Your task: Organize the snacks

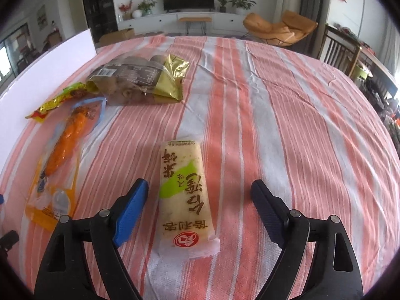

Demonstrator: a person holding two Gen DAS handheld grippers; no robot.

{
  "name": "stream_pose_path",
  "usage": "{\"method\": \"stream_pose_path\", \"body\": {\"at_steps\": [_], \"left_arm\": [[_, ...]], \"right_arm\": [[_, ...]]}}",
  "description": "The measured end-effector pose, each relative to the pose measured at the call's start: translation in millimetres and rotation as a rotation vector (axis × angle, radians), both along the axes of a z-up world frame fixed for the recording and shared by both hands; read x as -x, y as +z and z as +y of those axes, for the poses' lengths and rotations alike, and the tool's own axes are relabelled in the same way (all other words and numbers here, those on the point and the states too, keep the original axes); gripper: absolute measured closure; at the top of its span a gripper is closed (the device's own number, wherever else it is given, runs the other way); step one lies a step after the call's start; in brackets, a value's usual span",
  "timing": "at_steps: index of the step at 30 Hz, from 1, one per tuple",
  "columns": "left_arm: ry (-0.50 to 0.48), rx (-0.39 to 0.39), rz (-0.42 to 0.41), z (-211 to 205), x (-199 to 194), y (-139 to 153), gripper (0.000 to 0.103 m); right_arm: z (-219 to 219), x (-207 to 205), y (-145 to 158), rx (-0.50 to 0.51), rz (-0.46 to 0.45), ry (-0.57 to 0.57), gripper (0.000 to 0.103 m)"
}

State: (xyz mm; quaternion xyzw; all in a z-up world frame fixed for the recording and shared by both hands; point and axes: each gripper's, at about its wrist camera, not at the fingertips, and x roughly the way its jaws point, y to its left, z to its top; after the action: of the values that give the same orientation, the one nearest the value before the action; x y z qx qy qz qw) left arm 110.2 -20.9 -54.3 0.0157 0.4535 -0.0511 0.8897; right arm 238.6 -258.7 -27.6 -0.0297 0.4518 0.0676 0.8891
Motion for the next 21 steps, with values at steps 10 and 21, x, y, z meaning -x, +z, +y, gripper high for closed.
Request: {"method": "stream_pose_path", "body": {"at_steps": [10, 21], "left_arm": [[0.000, 0.000, 0.000, 0.2, 0.1, 0.1, 0.000], [0.000, 0.000, 0.000, 0.1, 0.0, -0.1, 0.000]], "right_arm": [[-0.3, 1.7, 0.6, -0.001, -0.001, 0.000, 0.016], [0.4, 2.0, 0.8, -0.002, -0.001, 0.000, 0.016]]}}
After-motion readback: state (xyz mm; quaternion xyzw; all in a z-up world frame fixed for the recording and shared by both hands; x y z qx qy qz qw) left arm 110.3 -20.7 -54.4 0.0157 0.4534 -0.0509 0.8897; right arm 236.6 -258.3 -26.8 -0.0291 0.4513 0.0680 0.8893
